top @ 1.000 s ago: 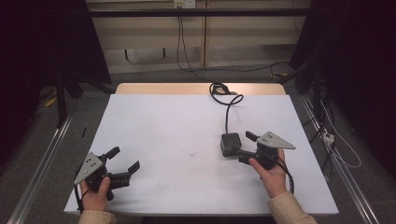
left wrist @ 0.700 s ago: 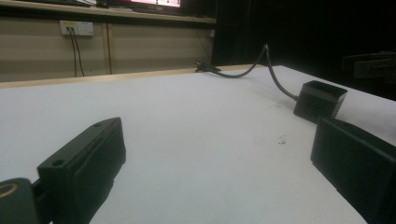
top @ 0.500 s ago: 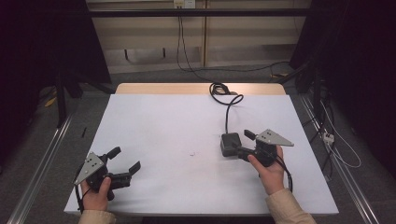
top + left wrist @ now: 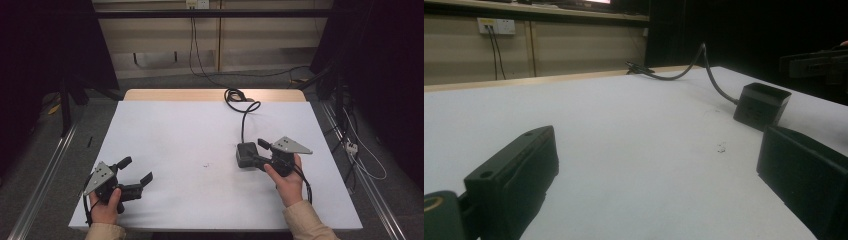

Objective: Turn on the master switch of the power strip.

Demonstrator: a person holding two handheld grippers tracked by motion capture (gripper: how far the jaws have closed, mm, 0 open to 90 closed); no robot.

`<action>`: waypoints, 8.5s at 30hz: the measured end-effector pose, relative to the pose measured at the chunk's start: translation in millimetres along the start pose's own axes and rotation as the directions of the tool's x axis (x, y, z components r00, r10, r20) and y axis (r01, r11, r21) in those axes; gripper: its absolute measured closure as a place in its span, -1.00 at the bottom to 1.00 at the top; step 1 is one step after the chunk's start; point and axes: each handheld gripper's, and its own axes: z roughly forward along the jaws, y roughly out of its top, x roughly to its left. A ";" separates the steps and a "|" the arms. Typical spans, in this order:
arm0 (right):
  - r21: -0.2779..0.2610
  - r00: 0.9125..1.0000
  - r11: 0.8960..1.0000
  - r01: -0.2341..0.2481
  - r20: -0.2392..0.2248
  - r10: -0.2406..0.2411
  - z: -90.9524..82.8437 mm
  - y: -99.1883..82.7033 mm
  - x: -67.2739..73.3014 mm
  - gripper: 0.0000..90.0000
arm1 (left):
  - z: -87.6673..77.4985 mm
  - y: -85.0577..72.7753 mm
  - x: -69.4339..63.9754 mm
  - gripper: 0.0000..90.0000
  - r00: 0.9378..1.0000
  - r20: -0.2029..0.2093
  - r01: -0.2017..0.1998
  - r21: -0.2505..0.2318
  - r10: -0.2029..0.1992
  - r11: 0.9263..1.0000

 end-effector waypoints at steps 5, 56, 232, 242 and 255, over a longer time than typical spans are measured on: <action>0.018 1.000 1.000 0.007 -0.017 -0.007 0.2 0.7 1.9 0.09 | 3.0 0.7 -1.0 -0.94 1.000 0.010 -0.002 0.002 0.002 1.000; 0.072 0.998 0.997 -0.003 -0.068 0.008 -0.1 3.2 -0.8 0.82 | 7.6 1.7 -2.4 -0.94 1.000 0.023 -0.012 0.005 0.012 1.000; 0.128 0.998 0.990 0.059 -0.012 -0.057 10.8 -8.8 4.2 1.00 | 5.4 0.1 -3.8 -0.94 1.000 0.018 -0.003 0.007 0.003 1.000; 0.133 0.997 0.988 0.078 0.001 -0.079 11.4 -9.1 6.9 1.00 | 5.3 0.5 -4.3 -0.94 1.000 0.020 -0.006 0.005 0.005 1.000; 0.124 0.999 0.991 0.042 -0.011 -0.041 11.4 -9.8 3.9 1.00 | 5.3 0.7 -3.4 -0.94 1.000 0.019 -0.007 0.007 0.007 1.000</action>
